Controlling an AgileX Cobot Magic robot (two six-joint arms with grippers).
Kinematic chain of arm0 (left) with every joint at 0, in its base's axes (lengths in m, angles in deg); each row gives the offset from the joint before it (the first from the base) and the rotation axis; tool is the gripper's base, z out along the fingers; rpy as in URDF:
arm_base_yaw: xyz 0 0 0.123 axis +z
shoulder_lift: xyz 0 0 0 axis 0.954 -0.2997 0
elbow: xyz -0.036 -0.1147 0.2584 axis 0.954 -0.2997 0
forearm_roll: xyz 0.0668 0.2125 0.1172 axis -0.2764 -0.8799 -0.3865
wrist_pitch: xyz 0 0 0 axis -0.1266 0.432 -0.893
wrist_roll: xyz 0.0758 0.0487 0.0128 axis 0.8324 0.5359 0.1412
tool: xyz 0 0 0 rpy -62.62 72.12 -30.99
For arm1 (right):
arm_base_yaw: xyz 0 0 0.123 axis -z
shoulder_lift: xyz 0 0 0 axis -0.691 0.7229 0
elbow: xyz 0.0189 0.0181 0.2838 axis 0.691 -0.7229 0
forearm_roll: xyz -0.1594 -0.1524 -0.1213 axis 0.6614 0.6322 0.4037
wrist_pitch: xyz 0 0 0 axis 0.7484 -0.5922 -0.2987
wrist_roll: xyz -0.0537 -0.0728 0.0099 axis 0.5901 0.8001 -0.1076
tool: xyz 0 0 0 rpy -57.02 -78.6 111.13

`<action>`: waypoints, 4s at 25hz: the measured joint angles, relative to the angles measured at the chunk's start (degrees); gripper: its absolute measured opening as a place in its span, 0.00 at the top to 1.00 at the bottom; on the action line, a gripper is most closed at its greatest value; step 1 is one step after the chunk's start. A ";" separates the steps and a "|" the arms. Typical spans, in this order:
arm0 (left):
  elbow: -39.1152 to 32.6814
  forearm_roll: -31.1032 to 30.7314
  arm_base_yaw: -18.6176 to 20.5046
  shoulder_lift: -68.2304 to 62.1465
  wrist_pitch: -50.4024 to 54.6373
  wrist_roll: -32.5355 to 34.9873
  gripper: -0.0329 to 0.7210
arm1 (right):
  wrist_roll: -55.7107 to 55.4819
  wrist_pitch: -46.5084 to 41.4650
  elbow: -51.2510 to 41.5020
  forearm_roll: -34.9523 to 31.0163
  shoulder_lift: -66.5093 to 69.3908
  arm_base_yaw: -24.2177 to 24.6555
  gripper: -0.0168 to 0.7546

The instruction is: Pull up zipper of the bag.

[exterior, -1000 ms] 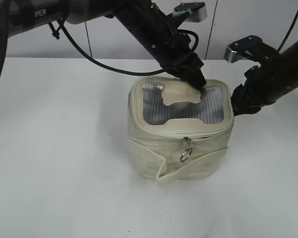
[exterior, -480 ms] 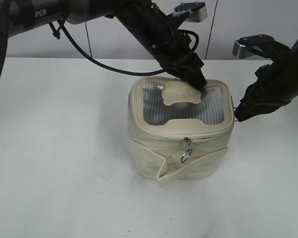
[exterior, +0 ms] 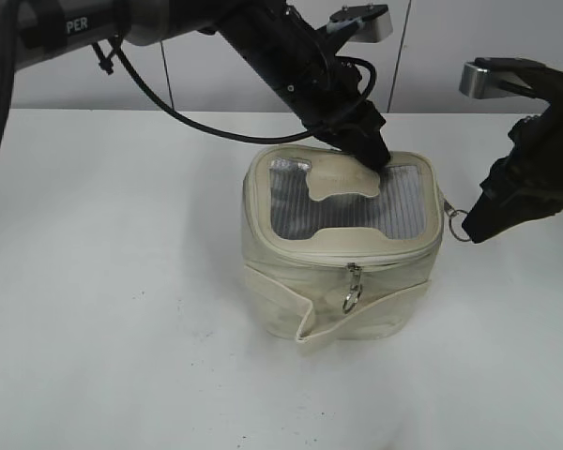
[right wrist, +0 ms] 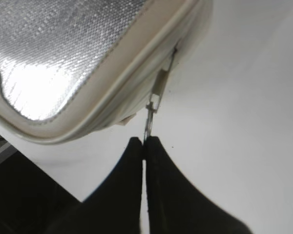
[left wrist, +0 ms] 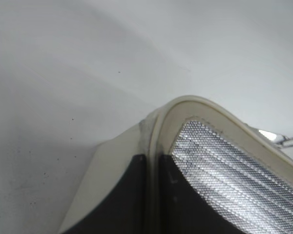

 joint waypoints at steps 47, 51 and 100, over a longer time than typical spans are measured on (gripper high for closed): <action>0.00 -26.32 -0.10 11.81 4.53 -17.32 0.35 | -34.63 1.58 -5.50 19.45 -21.87 -9.31 0.26; 0.00 -39.58 -0.10 17.65 4.66 -29.90 0.35 | -34.63 -4.71 -5.50 23.21 -27.44 -6.55 0.27; -94.20 -41.16 -0.04 130.21 -3.85 -41.71 0.37 | -35.33 -4.67 -33.54 24.31 -84.19 -6.37 0.28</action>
